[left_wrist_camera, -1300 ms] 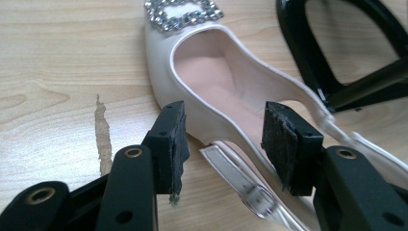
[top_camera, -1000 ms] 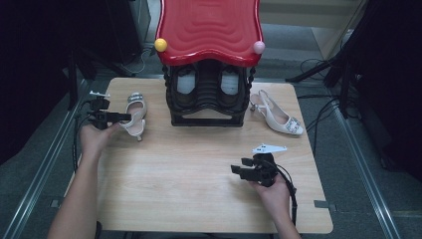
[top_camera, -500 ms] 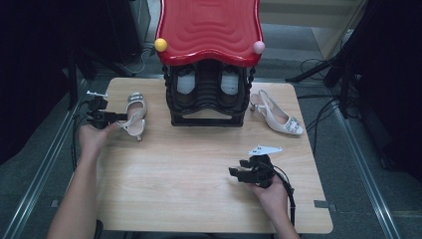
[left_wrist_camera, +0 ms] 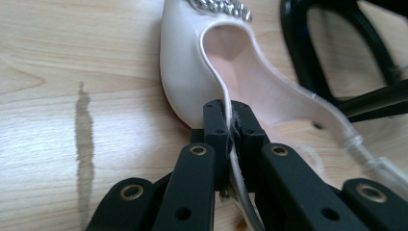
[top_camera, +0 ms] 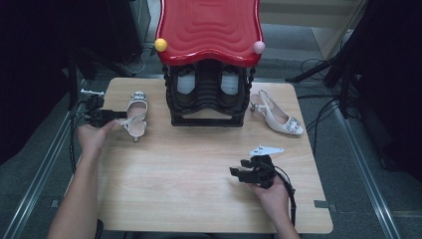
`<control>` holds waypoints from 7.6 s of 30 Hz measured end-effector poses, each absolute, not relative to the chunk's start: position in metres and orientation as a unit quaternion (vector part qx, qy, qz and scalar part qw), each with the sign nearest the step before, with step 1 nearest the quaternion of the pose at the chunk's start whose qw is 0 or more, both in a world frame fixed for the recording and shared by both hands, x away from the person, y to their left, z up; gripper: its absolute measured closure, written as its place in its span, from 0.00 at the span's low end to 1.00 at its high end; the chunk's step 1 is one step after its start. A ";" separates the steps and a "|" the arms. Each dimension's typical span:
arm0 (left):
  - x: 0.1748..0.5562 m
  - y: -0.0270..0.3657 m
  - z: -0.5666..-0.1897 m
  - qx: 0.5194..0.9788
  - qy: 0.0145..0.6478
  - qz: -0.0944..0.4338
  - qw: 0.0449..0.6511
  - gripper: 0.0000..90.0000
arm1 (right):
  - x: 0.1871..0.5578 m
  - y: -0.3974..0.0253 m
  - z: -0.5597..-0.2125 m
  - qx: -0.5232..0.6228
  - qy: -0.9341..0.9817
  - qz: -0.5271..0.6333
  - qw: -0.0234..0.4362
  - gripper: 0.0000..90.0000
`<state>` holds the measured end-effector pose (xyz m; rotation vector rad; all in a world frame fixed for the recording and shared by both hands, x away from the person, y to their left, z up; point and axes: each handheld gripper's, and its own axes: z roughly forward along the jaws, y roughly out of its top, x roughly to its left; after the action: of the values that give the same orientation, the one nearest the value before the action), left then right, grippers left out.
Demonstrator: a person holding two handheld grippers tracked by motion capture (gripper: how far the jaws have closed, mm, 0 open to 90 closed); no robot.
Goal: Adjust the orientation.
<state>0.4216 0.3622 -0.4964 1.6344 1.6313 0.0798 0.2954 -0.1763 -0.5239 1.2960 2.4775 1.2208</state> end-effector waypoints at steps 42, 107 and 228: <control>0.312 0.309 -0.467 0.691 0.553 -0.037 0.464 0.98 | 0.323 -0.165 -0.512 0.413 0.805 0.423 0.047 0.47; 0.291 0.230 -0.465 0.807 0.426 -0.014 0.409 0.96 | 0.307 -0.136 -0.515 0.391 0.815 0.424 0.048 0.53; 0.276 0.237 -0.516 0.787 0.483 -0.025 0.383 0.58 | 0.425 -0.299 -0.527 0.609 0.682 0.368 0.170 1.00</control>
<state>0.2761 0.2370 -0.5159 2.0053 1.2326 -0.0628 0.4246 -0.2991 -0.5273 1.7300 1.9386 1.0451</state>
